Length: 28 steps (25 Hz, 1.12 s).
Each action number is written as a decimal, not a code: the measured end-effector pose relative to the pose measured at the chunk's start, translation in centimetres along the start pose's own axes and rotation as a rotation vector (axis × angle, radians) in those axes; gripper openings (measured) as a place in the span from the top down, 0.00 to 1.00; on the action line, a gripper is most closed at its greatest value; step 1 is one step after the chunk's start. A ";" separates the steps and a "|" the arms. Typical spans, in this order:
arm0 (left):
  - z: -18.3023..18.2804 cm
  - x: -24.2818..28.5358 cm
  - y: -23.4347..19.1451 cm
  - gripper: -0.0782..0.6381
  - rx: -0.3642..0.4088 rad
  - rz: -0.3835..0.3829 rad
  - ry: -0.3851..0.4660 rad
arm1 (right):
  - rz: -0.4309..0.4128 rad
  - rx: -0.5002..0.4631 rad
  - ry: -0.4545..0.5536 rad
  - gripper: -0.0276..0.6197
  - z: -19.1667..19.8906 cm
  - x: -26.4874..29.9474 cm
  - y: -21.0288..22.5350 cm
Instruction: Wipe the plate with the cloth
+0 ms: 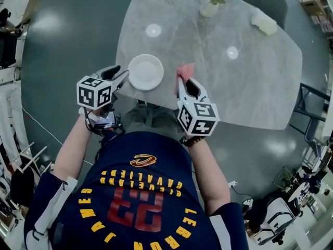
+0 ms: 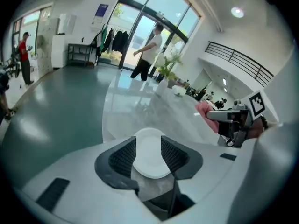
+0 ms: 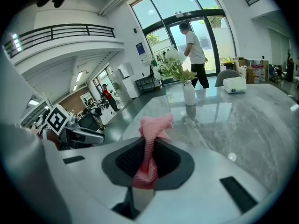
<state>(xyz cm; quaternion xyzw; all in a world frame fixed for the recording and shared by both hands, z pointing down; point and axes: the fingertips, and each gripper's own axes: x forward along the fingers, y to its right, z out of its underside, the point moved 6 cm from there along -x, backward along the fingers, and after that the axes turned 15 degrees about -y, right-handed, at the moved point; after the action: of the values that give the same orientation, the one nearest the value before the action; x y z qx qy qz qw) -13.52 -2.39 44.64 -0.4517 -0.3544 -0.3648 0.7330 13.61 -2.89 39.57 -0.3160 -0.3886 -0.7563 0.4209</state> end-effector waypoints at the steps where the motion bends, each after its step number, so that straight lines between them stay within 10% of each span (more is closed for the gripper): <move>1: -0.9 -1.4 0.5 0.65 0.045 0.002 0.045 | -0.017 -0.015 0.019 0.89 -0.8 -0.5 -0.5; 15: -9.7 -21.5 10.8 0.89 0.227 0.079 0.700 | -0.207 -0.208 0.309 0.89 -9.4 -9.1 -8.8; 20: -10.9 -23.8 13.6 0.89 0.330 0.024 0.803 | -0.247 -0.253 0.432 0.89 -11.4 -12.0 -10.7; 28: -10.9 -23.9 13.0 0.89 0.269 0.038 0.838 | -0.212 -0.292 0.550 0.89 -11.7 -13.8 -11.7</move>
<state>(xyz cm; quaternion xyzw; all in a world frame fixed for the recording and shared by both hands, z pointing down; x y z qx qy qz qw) -11.87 -3.02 15.34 -0.1717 -0.0625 -0.4537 0.8722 7.71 -3.50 18.84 -0.1148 -0.1783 -0.9007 0.3793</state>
